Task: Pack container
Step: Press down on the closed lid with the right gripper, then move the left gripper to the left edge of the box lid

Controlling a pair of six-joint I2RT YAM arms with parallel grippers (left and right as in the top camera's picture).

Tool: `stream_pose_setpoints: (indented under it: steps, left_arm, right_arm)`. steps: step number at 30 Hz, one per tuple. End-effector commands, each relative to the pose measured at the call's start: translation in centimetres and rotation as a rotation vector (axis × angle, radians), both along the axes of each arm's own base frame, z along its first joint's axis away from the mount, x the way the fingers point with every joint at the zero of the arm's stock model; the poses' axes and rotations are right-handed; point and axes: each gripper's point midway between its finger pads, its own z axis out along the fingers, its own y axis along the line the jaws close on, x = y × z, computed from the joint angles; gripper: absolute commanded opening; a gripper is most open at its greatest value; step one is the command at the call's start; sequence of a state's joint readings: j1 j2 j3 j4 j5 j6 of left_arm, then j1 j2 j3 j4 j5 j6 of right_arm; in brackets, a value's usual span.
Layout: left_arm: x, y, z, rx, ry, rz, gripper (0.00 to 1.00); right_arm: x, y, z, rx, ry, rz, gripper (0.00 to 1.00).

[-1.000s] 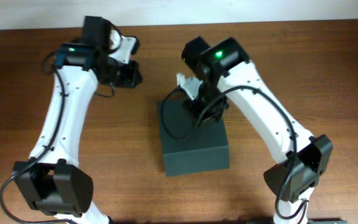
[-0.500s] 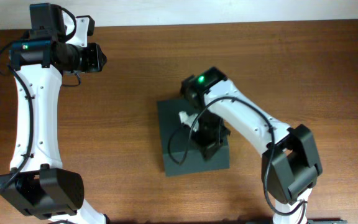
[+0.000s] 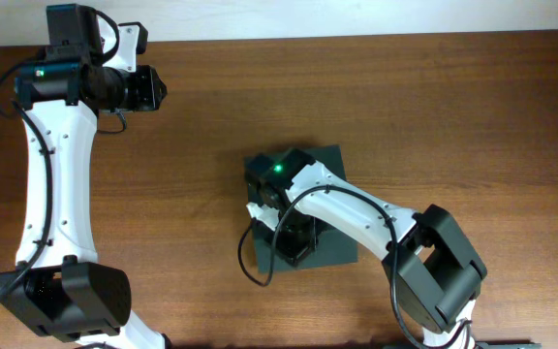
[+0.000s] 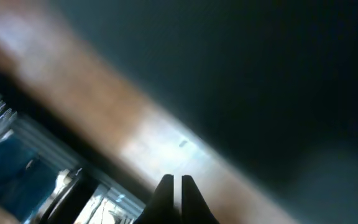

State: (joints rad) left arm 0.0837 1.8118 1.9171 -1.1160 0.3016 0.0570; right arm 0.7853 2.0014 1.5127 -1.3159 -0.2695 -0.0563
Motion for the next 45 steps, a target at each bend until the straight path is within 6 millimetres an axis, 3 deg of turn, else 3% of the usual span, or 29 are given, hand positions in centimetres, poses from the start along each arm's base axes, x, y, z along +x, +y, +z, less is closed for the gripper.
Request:
stream_pose_setpoints:
  steps: [1,11,20,26,35,39,45]
  left_arm:
    - [-0.3,0.1,1.5,0.011,-0.035,-0.006,0.31]
    - [-0.6,0.0,1.3,0.007,-0.021,-0.008,0.31]
    - [-0.7,0.0,1.2,0.006,-0.015,-0.008,0.31]
    - [-0.7,0.0,1.2,0.006,-0.014,-0.008,0.31]
    - [-0.6,0.0,1.3,0.005,-0.018,-0.009,0.33]
    - [-0.4,-1.6,1.5,-0.029,-0.047,-0.095,0.35]
    - [0.1,-7.2,0.8,-0.017,-0.130,-0.423,0.35]
  right_arm:
    - [1.2,-1.1,-0.3,-0.061,-0.085,-0.034,0.05]
    - [5.0,-1.0,-1.3,-0.075,-0.260,-0.045,0.06]
    - [8.9,-3.5,-1.4,-0.097,-0.336,-0.133,0.05]
    - [9.1,-5.6,-1.3,-0.123,-0.289,-0.175,0.06]
    - [11.1,-4.9,-1.4,-0.082,-0.361,-0.195,0.09]
    - [12.2,-5.0,-1.4,-0.074,-0.394,-0.229,0.09]
    - [12.3,-5.6,-1.4,-0.082,-0.386,-0.246,0.09]
